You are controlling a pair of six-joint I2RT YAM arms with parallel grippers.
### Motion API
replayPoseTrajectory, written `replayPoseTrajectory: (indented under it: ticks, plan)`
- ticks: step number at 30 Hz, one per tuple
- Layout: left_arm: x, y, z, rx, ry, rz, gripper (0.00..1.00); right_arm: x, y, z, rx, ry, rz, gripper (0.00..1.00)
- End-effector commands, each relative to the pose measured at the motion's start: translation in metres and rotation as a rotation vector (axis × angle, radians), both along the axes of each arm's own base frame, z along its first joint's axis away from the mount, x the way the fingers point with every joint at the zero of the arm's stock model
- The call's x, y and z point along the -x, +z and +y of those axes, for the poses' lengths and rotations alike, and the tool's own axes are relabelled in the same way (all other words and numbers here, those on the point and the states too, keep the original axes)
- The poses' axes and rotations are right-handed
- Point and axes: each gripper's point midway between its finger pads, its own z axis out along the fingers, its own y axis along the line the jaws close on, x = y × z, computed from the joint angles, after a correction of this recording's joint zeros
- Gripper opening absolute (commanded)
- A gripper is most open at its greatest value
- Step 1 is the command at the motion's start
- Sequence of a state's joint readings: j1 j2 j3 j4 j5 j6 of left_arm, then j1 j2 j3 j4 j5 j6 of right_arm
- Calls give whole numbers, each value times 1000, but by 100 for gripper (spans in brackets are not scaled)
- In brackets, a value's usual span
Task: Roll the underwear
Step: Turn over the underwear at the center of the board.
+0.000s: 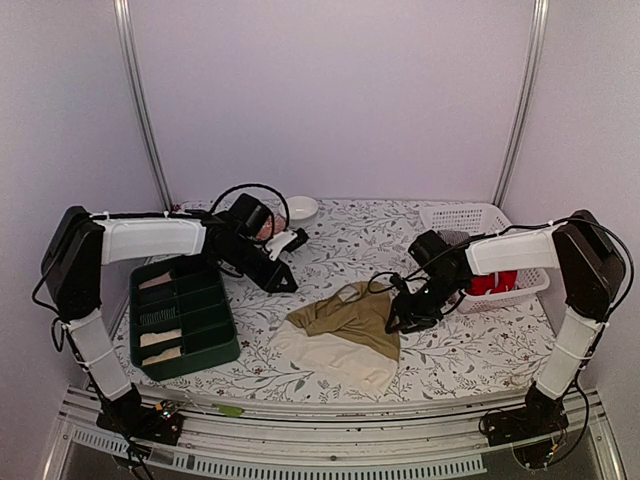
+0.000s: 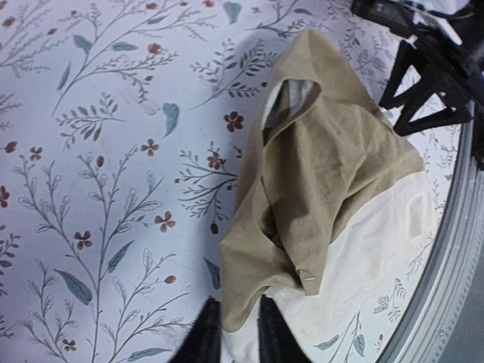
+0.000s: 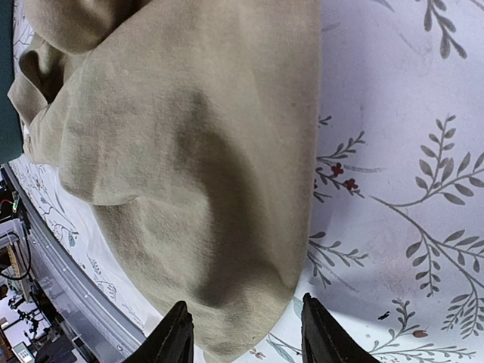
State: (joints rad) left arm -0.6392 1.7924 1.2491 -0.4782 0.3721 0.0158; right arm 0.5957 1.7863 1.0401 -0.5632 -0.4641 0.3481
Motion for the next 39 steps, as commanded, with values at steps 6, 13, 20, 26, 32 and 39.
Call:
replayPoseTrajectory:
  ticks: [6, 13, 20, 26, 32, 39]
  plan:
    - [74, -13, -41, 79, -231, 140, 48, -19, 26, 6, -24, -10, -87, 50]
    - [65, -48, -43, -1, -163, 184, 50, -63, 39, 9, -55, -48, -157, 51]
    - [43, -64, -27, -115, -46, 138, 41, -116, 43, 19, -74, -68, -214, 58]
    - [19, -54, -14, -132, 66, 99, 20, -120, 28, 27, -102, -40, -190, 60]
    - [26, -33, -38, -33, -1, 94, 53, -117, 28, 40, -184, -7, -157, 58]
    - [-5, -65, -30, -173, 124, 66, 59, -112, 31, 47, -236, 18, -140, 35]
